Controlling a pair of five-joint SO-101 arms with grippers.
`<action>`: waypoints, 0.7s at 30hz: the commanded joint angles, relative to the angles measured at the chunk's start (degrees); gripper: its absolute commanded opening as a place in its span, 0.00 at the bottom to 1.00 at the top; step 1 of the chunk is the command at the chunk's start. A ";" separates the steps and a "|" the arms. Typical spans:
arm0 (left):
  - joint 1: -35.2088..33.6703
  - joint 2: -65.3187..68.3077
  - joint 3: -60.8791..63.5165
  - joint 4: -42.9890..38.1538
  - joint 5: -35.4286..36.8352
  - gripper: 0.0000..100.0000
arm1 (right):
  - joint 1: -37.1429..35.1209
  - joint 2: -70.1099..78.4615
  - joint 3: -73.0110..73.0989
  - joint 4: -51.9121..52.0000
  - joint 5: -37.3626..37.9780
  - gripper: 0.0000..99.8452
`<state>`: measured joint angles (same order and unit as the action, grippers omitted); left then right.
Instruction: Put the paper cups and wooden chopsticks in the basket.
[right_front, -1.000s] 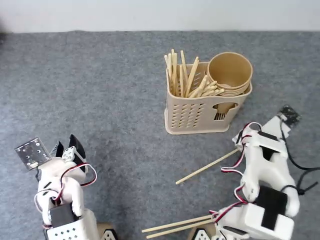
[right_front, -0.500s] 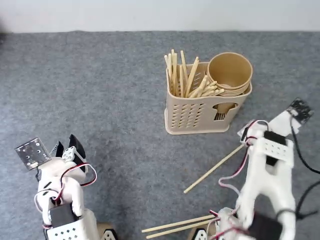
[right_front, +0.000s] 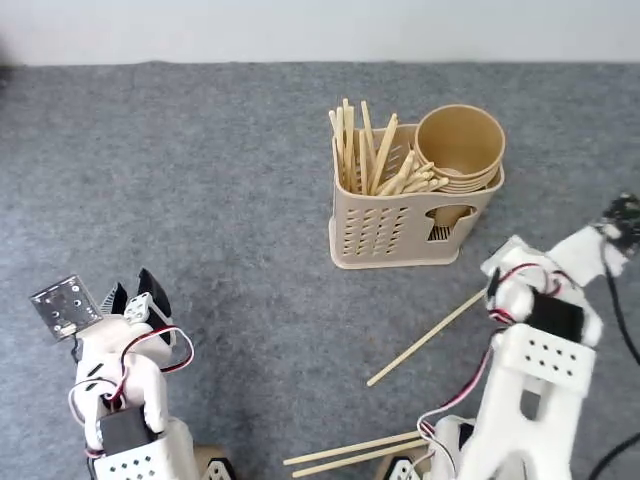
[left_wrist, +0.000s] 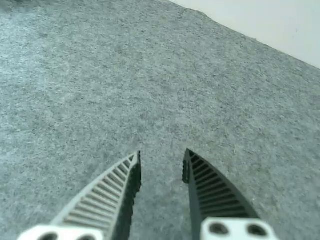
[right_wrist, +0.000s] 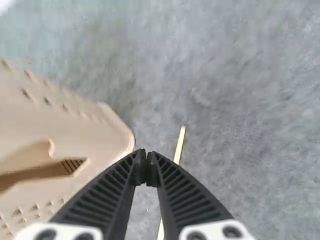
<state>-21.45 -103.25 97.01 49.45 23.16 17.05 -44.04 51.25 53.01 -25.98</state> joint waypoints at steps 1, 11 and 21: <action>0.35 -1.14 -0.57 0.18 -0.44 0.14 | -2.51 4.18 0.79 -4.44 0.70 0.01; 0.26 -1.14 -0.57 0.18 -0.44 0.14 | -2.86 27.47 -8.35 -8.13 -0.62 0.09; 0.26 -1.14 -0.57 0.18 -0.44 0.14 | -2.68 47.87 -18.99 -7.96 -0.70 0.06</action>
<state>-21.45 -103.25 97.01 49.45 23.16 14.51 1.49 36.40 45.71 -25.98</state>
